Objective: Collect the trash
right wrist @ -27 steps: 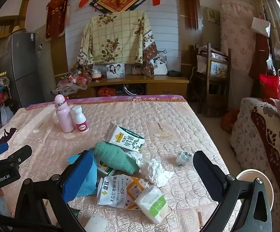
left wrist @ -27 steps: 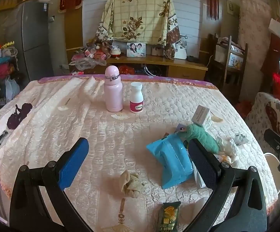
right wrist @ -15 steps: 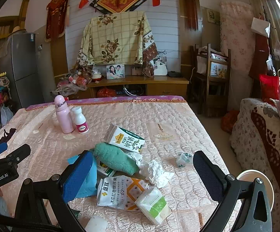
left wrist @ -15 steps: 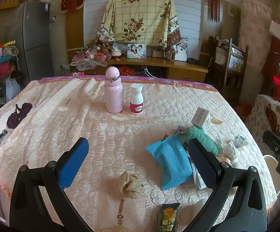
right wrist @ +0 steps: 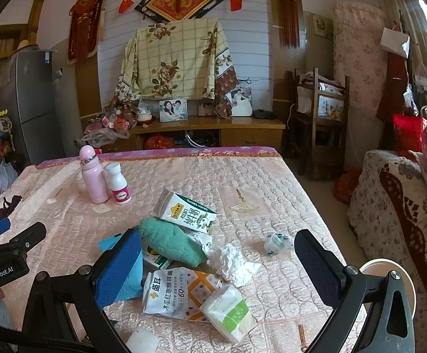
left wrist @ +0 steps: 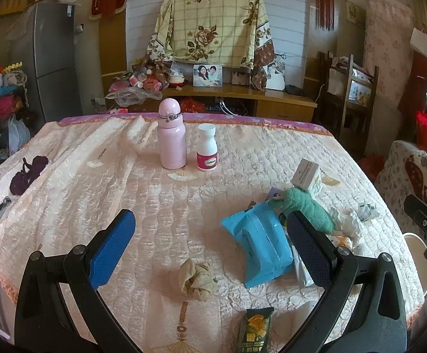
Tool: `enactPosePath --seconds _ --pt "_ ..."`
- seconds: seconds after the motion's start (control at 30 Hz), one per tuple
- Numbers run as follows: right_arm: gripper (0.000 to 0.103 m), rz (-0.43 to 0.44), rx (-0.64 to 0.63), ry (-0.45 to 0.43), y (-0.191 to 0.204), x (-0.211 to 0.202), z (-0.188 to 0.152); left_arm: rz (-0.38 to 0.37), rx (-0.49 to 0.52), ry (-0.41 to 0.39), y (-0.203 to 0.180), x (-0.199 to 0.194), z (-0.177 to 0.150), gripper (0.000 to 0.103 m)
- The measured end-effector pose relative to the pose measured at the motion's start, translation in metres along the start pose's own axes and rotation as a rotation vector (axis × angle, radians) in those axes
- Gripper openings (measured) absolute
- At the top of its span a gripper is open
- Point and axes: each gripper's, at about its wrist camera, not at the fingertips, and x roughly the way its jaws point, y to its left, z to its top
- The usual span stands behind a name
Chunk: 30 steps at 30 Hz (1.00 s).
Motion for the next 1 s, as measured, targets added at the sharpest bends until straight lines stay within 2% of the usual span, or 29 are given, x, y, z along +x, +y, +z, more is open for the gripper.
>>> enactPosePath --seconds 0.4,0.5,0.67,1.0 --pt "0.103 0.000 -0.002 0.040 -0.0047 0.0034 -0.0036 0.004 0.000 0.007 -0.0003 0.0043 -0.0027 0.102" --pt "0.103 0.008 0.011 0.021 -0.0049 0.0033 -0.0040 0.005 0.000 0.007 0.0004 0.0048 -0.0030 0.102" --pt "0.103 0.011 -0.007 0.052 -0.0043 0.0025 -0.0050 0.005 0.002 0.007 0.0002 0.0051 -0.0033 0.102" --pt "0.103 0.022 -0.050 0.055 0.0010 0.0017 -0.0066 0.008 0.000 0.010 0.0021 0.0062 -0.0036 0.102"
